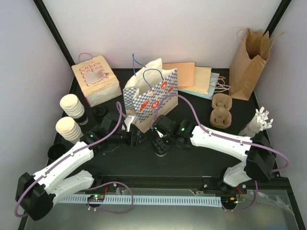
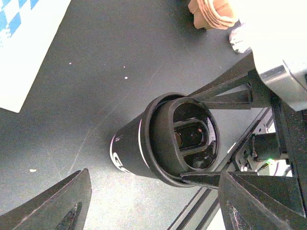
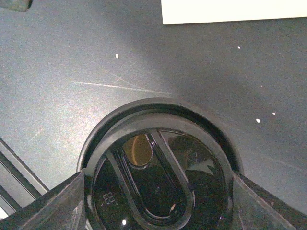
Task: Pack the takeout coffee
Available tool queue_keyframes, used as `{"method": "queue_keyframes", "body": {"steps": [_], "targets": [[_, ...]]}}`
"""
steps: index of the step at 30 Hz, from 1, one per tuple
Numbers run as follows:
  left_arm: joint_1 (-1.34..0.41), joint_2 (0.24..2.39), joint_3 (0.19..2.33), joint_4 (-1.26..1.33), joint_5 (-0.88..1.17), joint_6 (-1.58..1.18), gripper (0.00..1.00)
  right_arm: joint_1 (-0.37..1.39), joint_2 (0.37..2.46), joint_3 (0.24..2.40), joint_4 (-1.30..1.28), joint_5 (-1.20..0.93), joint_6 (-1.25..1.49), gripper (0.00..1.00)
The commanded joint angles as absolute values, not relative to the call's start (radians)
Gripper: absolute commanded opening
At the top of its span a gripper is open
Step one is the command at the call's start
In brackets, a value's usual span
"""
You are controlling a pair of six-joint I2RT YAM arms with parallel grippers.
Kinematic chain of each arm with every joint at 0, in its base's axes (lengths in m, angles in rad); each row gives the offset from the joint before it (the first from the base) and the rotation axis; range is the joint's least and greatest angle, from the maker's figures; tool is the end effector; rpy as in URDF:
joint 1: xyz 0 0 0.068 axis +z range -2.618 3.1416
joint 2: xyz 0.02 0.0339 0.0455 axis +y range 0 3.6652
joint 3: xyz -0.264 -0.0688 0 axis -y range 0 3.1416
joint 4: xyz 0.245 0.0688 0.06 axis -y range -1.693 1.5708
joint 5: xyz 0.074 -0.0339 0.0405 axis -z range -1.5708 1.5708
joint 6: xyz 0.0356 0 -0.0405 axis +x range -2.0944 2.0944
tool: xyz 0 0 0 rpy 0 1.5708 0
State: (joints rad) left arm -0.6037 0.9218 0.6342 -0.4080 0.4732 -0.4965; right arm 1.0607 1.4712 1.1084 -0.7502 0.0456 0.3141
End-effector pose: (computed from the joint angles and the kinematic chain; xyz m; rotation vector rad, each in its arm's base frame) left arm 0.1501 -0.1232 0.2441 0.4005 2.3916 -1.0846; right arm 0.1442 0.2545 0.2471 -0.9847 2.5541 0.3564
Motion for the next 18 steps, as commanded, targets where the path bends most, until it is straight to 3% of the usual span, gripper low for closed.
{"method": "queue_keyframes", "body": {"steps": [1,18], "targets": [[-0.608,0.900,0.658,-0.435,0.458,-0.467,0.75,1.068,1.485,1.152,-0.822,0.061,0.323,0.76],[-0.612,0.906,0.675,-0.459,0.454,-0.449,0.76,1.067,1.463,1.174,-0.823,0.073,0.316,0.89]]}}
